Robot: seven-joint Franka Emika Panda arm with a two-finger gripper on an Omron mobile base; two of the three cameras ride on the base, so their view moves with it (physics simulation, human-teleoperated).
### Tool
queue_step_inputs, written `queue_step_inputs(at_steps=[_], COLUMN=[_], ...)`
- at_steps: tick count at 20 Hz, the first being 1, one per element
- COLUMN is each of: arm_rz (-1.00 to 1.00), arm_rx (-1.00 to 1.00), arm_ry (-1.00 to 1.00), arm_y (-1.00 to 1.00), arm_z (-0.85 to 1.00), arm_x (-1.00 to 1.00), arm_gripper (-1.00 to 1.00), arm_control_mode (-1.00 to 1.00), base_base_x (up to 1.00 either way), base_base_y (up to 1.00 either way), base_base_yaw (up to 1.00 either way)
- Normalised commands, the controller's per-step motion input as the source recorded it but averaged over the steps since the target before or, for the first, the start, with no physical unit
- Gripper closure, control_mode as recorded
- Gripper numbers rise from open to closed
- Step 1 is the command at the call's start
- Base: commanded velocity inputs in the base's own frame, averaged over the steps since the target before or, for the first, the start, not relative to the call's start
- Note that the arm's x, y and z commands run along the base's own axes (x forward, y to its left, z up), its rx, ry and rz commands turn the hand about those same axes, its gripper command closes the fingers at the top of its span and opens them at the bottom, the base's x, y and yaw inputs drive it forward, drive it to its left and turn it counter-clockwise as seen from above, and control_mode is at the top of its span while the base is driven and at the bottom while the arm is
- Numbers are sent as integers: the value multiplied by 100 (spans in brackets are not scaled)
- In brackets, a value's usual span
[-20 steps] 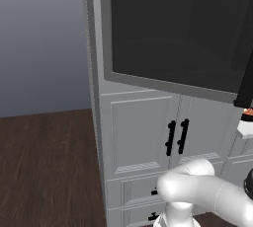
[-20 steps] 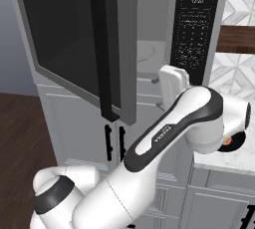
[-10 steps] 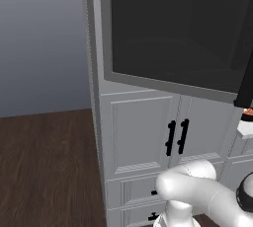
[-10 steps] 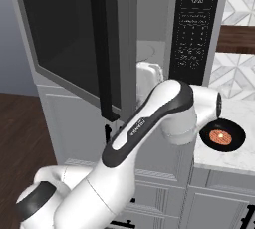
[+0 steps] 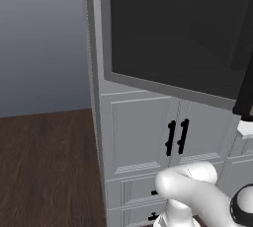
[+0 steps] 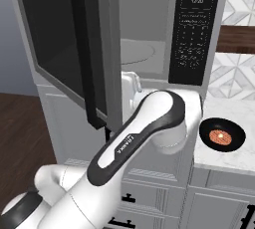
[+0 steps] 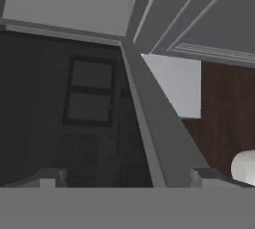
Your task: Open the microwave, place the bowl with waffle inside the microwave, then close the microwave door and turn it on.
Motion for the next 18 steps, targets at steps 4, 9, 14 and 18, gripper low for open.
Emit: queue_step_inputs(at_steps=[4, 9, 14, 18], arm_rz=[15, 0, -7, -15], arm_rx=[10, 7, 7, 5], arm_ry=[0, -8, -12, 0], arm_y=[87, 100, 100, 100], arm_z=[44, 28, 7, 0], arm_x=[-44, -85, -88, -23], arm_gripper=[-100, -100, -100, -100], arm_control_mode=[-100, -100, -100, -100], base_base_x=[0, 0, 0, 0], base_base_y=[0, 0, 0, 0], base_base_yaw=[0, 0, 0, 0])
